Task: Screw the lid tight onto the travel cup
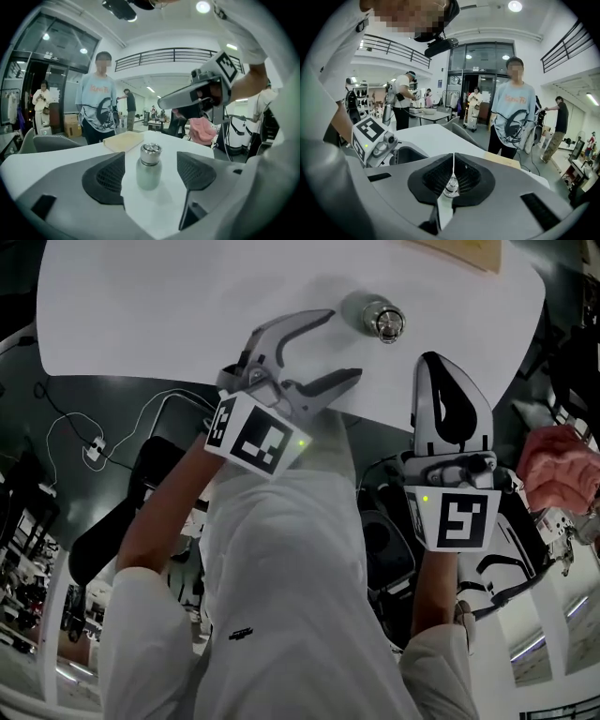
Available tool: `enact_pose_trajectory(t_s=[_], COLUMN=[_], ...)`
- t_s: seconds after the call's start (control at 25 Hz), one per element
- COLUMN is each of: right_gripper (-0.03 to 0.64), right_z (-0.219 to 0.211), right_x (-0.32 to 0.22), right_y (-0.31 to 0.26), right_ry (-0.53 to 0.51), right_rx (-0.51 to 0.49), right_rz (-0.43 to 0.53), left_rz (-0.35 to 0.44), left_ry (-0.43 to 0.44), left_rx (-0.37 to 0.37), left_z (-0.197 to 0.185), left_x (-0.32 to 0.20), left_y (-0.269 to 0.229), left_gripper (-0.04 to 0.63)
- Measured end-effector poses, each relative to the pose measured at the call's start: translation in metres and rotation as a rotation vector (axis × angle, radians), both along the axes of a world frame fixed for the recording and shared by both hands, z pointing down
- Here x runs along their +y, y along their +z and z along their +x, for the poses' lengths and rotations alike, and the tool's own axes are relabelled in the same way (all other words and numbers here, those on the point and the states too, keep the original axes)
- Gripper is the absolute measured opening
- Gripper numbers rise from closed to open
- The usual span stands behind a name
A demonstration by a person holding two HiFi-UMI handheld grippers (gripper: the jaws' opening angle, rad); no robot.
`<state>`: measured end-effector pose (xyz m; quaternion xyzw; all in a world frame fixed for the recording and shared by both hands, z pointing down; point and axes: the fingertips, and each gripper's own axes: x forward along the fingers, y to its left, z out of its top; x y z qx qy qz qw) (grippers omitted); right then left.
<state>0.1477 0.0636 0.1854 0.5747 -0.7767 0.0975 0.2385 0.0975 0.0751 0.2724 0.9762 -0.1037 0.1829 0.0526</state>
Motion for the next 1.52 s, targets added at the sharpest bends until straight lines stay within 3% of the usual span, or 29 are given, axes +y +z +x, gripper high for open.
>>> enact_pose_trajectory(t_s=[0.2, 0.76, 0.84, 0.92, 1.2, 1.52], right_gripper=[0.002, 0.002, 0.022, 0.101, 0.133, 0.206], right_z=[0.005, 0.013, 0.012, 0.011, 0.003, -0.01], right_x=[-0.008, -0.018, -0.018, -0.019, -0.013, -0.012], right_y=[0.018, 0.053, 0.058, 0.061, 0.071, 0.083], right_ry=[-0.02, -0.11, -0.146, -0.191, -0.358, -0.558], right_rx=[0.014, 0.049, 0.059, 0.081, 0.162, 0.244], right_rz=[-0.017, -0.083, -0.102, -0.124, -0.233, -0.319], left_rz=[0.02, 0.039, 0.036, 0.048, 0.095, 0.098], left_ry=[0.064, 0.154, 0.158, 0.165, 0.208, 0.195], left_rx=[-0.043, -0.033, -0.024, -0.03, -0.063, -0.014], left_z=[0.013, 0.055, 0.062, 0.068, 0.079, 0.08], left_x=[-0.002, -0.015, -0.018, -0.019, -0.013, -0.016], left_y=[0.036, 0.088, 0.09, 0.092, 0.101, 0.102], left_gripper=[0.337, 0.367, 0.368, 0.368, 0.368, 0.367])
